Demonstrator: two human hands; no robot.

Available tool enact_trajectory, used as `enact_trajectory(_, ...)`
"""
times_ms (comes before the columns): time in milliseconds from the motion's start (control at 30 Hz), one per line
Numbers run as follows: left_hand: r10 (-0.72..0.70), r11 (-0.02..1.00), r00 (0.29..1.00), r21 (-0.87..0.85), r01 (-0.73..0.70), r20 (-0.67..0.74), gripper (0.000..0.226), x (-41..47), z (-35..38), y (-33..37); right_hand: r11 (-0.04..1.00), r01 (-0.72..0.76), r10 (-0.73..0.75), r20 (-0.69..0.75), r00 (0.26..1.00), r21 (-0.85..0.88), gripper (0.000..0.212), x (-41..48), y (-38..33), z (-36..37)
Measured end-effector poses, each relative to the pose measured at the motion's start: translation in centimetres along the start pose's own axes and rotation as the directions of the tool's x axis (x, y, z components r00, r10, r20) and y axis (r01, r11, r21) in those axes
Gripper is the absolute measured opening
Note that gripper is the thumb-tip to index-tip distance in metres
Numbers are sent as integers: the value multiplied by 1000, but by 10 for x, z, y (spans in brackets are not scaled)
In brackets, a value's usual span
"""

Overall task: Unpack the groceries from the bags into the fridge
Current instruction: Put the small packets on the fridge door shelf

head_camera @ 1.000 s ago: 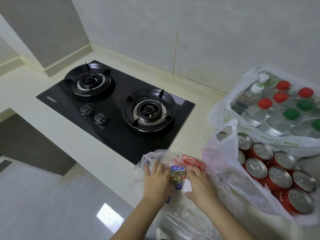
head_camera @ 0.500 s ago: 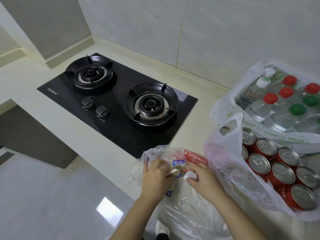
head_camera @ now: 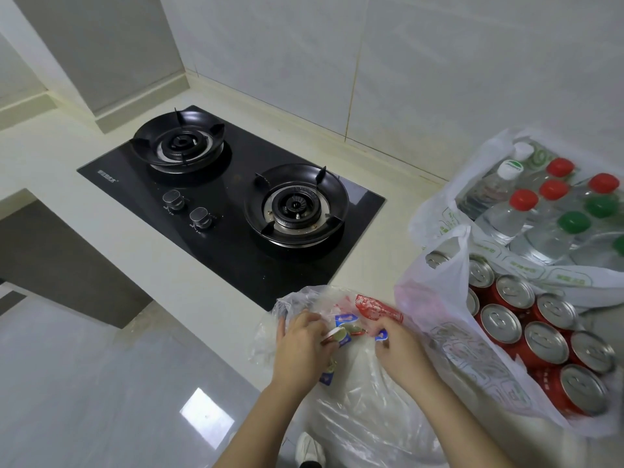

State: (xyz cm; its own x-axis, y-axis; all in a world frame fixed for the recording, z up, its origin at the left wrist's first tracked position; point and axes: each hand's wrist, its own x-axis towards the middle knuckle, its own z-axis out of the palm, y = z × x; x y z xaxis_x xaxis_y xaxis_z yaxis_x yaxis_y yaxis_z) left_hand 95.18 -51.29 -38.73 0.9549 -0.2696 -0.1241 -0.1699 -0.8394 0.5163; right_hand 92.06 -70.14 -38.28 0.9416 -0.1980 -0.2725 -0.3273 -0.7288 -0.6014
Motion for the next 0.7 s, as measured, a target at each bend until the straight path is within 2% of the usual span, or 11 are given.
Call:
enact_trajectory(133,-41,993,999,-112,38,-31,23,0,-7,6,958,-131,141,-21,990,257,29,3,1,-10)
enact_trajectory(233,-95,980,995,-180,87,-36,24,1,-16,11,886,-145,164,-4,986,441,31,2,-7,-21)
enact_trajectory(300,-143,944,990,-302,133,-11,22,1,-24,14,846,-137,160,1,987,515,34,1,-15,-28)
enact_trajectory(400,-192,824,981,-544,156,-10,8,-2,-39,19,743,-149,164,38,986,652,32,-2,-31,-36)
enact_trajectory(500,-245,693,970,-701,169,-8,16,-9,-55,21,562,-173,159,100,982,809,22,-2,-50,-40)
enact_trajectory(567,-282,646,959,-744,168,-28,18,-14,-65,19,474,-187,153,128,980,860,20,0,-64,-39)
enact_trajectory(633,-315,595,946,-792,136,-74,20,-21,-74,14,453,-198,156,141,978,869,19,3,-78,-35)
enact_trajectory(700,-349,510,932,-854,106,-93,18,-28,-85,8,480,-208,143,158,977,852,22,3,-93,-30)
